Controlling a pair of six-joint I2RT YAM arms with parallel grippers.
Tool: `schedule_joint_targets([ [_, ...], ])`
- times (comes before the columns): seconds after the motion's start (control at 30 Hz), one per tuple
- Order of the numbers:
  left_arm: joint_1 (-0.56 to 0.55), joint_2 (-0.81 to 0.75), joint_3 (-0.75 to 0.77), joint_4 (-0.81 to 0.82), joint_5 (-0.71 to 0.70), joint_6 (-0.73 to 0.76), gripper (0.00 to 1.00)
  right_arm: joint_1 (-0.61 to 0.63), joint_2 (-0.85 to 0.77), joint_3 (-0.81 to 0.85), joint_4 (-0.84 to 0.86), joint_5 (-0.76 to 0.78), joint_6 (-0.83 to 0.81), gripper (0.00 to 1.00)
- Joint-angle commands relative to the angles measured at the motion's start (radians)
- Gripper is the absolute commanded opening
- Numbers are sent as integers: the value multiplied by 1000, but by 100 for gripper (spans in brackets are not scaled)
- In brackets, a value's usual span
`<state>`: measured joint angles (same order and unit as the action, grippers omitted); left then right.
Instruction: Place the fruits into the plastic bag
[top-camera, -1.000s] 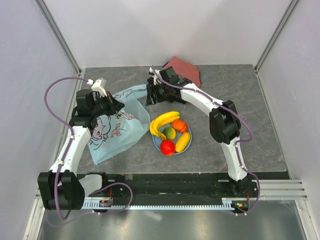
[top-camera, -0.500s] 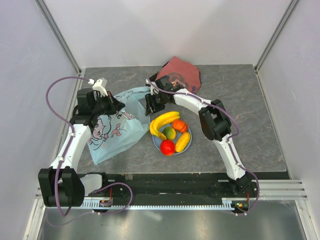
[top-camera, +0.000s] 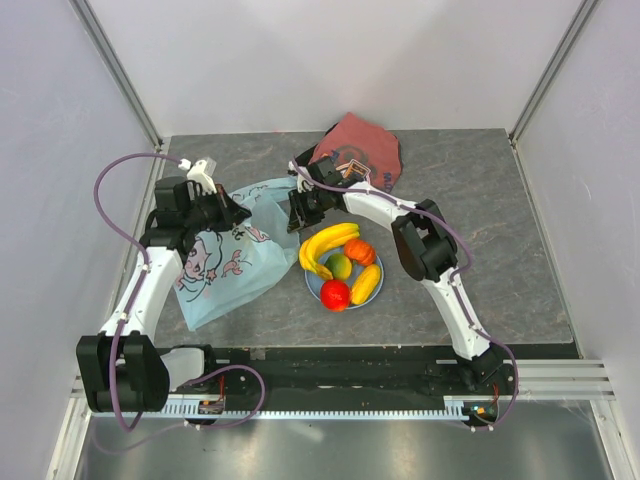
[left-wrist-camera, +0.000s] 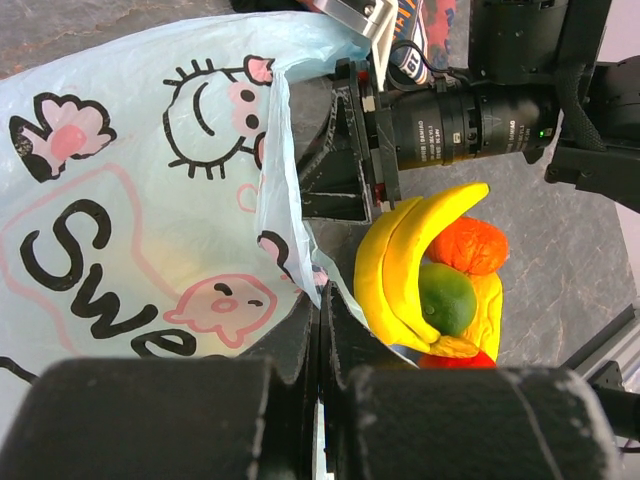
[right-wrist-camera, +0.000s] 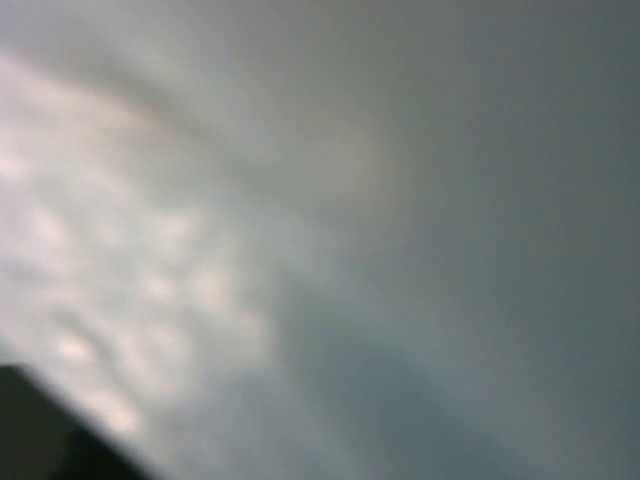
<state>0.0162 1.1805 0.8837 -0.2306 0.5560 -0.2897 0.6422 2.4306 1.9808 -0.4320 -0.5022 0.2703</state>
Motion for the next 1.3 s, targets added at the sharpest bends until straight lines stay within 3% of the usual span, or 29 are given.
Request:
schedule_joint_targets([
  [0.0,8,-7,34,7,30,29,2,7,21,7,68,-71,55,25],
  [0.03,7,-7,37,7,27,26,2,7,16,9,87,-75,67,17],
  [0.07,7,-7,37,5,22,23,2,5,9,12,96,-79,78,2],
  [0.1,7,-7,40,7,15,17,1,2,-1,16,102,-79,98,0],
  [0.33,21,2,144,-6,-57,-48,1,-30,-191,85,194,-42,211,0],
  [0.57,83,8,293,-21,-122,-143,2,-30,-352,181,200,51,214,0],
  [0.87,110,80,301,-26,-39,-178,2,-32,-398,159,213,96,187,0],
  [1.17,113,226,313,-26,130,-198,1,-67,-377,107,168,152,184,0],
  [1.27,111,229,310,-1,182,-192,2,-88,-383,104,157,157,179,8],
])
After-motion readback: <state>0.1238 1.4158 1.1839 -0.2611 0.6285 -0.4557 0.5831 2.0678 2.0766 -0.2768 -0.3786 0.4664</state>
